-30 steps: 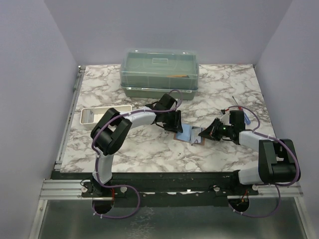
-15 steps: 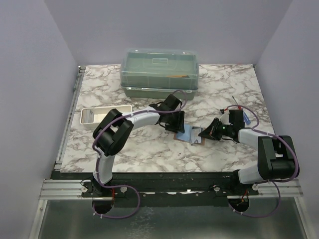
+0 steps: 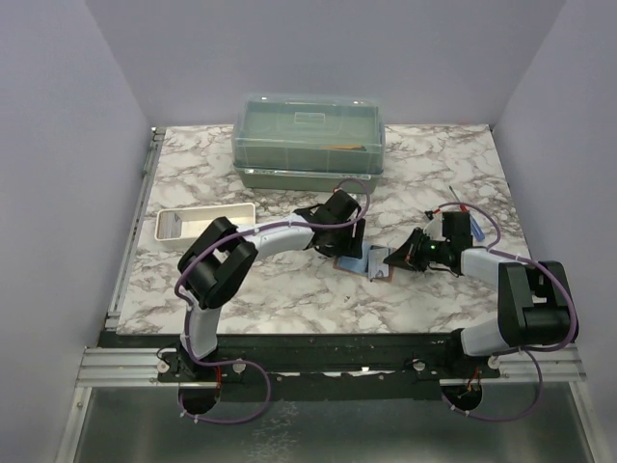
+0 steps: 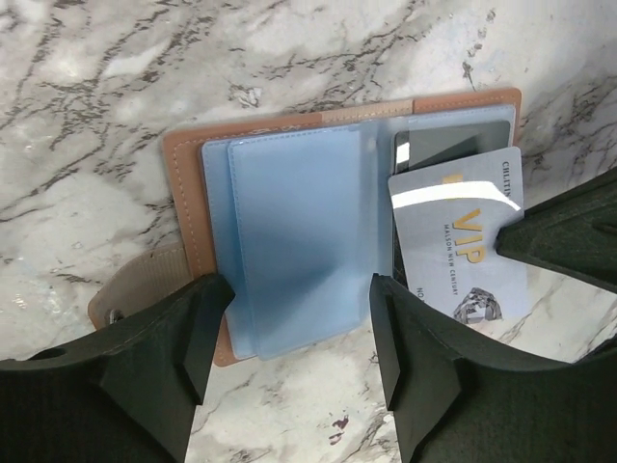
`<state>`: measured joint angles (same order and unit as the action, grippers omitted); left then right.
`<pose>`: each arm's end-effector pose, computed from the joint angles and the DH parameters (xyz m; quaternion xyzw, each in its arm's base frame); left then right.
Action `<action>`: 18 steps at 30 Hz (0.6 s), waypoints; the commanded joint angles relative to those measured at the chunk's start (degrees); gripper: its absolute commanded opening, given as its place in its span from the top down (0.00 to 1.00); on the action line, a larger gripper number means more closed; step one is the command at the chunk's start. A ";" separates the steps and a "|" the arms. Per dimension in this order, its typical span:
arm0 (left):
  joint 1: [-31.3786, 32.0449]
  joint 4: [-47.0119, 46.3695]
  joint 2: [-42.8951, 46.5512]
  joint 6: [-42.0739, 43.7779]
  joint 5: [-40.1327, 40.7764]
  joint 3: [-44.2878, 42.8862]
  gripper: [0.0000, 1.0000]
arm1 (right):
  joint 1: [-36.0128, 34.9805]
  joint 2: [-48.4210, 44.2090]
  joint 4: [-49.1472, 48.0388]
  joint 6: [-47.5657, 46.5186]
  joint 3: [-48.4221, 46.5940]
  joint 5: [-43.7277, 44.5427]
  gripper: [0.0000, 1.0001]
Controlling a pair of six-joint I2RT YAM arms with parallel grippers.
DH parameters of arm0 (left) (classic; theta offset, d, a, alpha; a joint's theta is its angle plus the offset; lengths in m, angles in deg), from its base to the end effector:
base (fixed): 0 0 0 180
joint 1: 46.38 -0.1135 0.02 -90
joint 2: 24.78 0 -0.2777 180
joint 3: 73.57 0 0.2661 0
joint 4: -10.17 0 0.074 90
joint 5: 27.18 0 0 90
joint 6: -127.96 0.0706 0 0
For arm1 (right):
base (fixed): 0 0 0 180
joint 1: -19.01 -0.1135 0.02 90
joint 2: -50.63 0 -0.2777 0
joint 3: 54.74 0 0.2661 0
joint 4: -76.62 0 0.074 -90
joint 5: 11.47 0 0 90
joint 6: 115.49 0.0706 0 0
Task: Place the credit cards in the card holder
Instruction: Insert the credit card into the card holder.
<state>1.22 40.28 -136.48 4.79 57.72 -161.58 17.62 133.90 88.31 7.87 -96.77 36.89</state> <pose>0.2999 -0.3377 0.1481 0.1330 0.9403 -0.2333 0.2090 0.2627 0.0533 0.1127 0.1354 0.8831 0.4103 0.1829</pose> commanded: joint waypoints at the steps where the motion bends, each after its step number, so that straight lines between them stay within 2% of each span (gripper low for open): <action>1: -1.75 5.07 0.53 1.20 5.15 0.05 0.30 | 0.16 -0.23 1.26 -1.11 -0.57 0.03 1.00; 7: -2.44 6.50 1.91 0.57 5.20 -0.85 0.26 | 0.16 -1.89 4.18 -1.60 -1.24 0.78 1.00; 13: -2.95 6.04 6.07 0.33 1.46 -1.40 0.26 | 0.16 -0.18 2.74 -1.47 -1.15 -0.59 1.00; 18: -5.50 7.51 4.23 1.65 -2.46 -1.67 0.23 | 0.16 -0.24 3.00 -1.55 -1.91 -1.49 1.00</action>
<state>-2.46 45.62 -132.20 4.86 58.37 -162.35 17.62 133.04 90.14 7.41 -96.79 36.71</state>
